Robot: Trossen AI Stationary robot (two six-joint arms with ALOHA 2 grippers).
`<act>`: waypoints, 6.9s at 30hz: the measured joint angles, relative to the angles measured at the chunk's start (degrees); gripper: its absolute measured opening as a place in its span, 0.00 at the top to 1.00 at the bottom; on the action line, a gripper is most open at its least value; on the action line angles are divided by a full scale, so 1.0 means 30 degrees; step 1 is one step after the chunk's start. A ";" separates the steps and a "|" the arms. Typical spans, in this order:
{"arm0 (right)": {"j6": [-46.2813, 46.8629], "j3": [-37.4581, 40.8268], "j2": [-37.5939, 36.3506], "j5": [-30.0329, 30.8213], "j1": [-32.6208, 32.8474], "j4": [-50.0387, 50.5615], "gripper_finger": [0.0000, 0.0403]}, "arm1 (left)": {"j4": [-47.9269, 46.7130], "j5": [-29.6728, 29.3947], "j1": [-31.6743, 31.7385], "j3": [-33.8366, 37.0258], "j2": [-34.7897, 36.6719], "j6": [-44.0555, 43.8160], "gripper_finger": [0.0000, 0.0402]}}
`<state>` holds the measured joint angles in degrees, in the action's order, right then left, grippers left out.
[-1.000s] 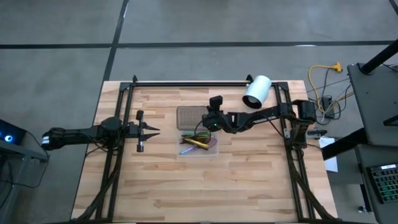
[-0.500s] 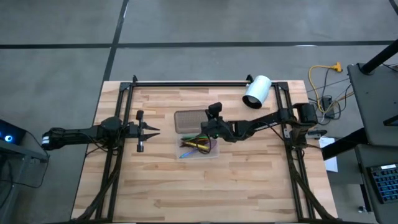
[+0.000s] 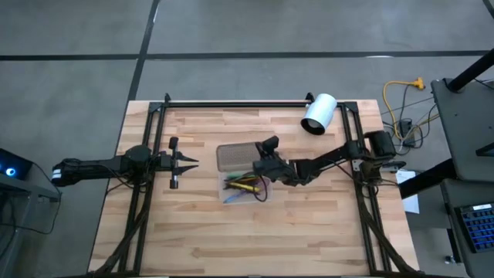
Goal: Pick & place school supplies into a supply box
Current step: Close the supply box
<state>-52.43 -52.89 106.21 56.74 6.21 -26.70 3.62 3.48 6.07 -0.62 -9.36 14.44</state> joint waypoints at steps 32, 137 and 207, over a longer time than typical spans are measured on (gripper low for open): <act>-0.3747 0.2777 0.0015 0.1060 0.1860 -0.7232 0.98 | 0.0000 -0.0007 0.0004 0.0000 0.0007 0.0000 0.87; -1.1386 0.2784 0.0678 0.3588 0.5126 -1.0388 0.98 | 0.0000 -0.0007 0.0004 0.0000 0.0000 -0.0004 0.87; -1.4785 0.5482 0.0663 0.3653 0.5876 -1.8899 0.98 | -0.0007 -0.0007 0.0007 0.0000 0.0000 0.0000 0.87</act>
<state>-96.79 -36.44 108.20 67.70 23.83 -83.40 3.60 3.46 6.09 -0.62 -9.37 14.44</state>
